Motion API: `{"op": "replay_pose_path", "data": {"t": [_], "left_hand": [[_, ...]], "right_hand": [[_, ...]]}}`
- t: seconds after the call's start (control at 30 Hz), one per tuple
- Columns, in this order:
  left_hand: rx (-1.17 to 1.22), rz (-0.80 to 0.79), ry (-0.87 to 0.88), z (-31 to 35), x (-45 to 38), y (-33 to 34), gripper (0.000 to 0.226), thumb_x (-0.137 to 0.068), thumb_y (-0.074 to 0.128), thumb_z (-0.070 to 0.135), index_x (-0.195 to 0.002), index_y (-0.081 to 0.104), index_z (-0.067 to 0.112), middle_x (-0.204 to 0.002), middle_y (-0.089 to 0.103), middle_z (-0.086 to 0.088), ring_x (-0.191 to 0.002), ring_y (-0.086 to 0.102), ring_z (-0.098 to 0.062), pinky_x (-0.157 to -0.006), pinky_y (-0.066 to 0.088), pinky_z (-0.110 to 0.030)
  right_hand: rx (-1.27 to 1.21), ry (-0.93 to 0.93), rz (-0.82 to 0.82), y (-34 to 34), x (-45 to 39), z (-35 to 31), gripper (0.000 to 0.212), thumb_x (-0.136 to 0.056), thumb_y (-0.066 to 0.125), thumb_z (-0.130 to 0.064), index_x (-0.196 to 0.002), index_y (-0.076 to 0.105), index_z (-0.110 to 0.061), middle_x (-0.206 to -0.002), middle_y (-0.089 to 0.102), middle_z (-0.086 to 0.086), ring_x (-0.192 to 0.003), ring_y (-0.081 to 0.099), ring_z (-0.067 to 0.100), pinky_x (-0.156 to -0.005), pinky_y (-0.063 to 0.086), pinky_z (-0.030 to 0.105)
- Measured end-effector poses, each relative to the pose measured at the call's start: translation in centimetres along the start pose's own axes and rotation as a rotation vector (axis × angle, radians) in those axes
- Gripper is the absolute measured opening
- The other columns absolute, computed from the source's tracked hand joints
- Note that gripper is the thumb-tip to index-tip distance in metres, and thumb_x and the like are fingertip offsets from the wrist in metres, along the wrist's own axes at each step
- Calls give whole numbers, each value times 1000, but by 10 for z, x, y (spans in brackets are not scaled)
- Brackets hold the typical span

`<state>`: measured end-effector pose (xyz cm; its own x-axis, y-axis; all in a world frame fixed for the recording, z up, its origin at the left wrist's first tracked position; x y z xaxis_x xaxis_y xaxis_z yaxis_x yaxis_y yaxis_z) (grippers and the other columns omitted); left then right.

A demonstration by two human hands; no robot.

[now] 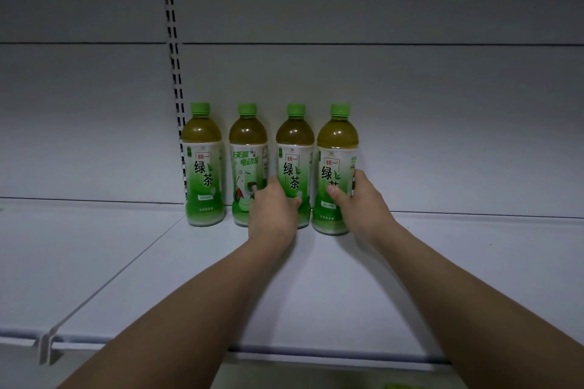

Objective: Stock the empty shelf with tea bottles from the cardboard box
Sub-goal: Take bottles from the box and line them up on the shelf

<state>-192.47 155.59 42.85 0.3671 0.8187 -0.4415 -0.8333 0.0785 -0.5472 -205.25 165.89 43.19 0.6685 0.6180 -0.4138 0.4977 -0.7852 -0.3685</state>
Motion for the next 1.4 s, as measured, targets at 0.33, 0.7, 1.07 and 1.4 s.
{"op": "replay_pose_path", "data": {"t": [0.33, 0.7, 1.07, 1.4], "left_hand": [[-93, -189, 28, -2, 21, -11, 43, -90, 59, 25, -130, 47, 15, -127, 60, -4, -114, 57, -26, -97, 47, -40], [-351, -388, 91, 25, 66, -58, 55, -89, 43, 56, -129, 56, 21, -135, 56, -7, -122, 52, -29, -101, 44, -42], [-378, -359, 251, 33, 179, -116, 41, -88, 50, 53, -100, 70, 19, -102, 70, -4, -85, 62, -20, -74, 48, -31], [-191, -488, 52, -64, 293, -90, 20, -86, 58, 34, -92, 70, 19, -95, 70, -8, -93, 64, -29, -81, 51, -34]], "right_hand": [[158, 105, -94, -10, 28, 3, 52, -96, 57, -30, -140, 38, -9, -122, 55, 3, -98, 54, 15, -62, 39, 11], [531, 76, -192, -40, 80, -56, 29, -94, 53, -35, -113, 62, -15, -113, 66, 7, -100, 61, 25, -88, 51, 37], [649, -113, -157, -44, 208, -95, 27, -87, 52, -40, -92, 68, -19, -97, 70, 8, -91, 63, 30, -82, 53, 39], [485, 127, -238, -22, 301, -12, 18, -83, 55, -29, -82, 70, -18, -91, 75, 9, -93, 68, 28, -82, 54, 31]]}}
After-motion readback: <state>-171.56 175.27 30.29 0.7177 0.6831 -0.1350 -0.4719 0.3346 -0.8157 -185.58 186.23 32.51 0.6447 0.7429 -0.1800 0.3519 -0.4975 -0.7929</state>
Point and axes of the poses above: each hand's wrist, its own x-axis away from the middle knuckle, its own y-axis out of the palm, z = x × y, the point moved 7 cm from there along -x, towards the middle knuckle
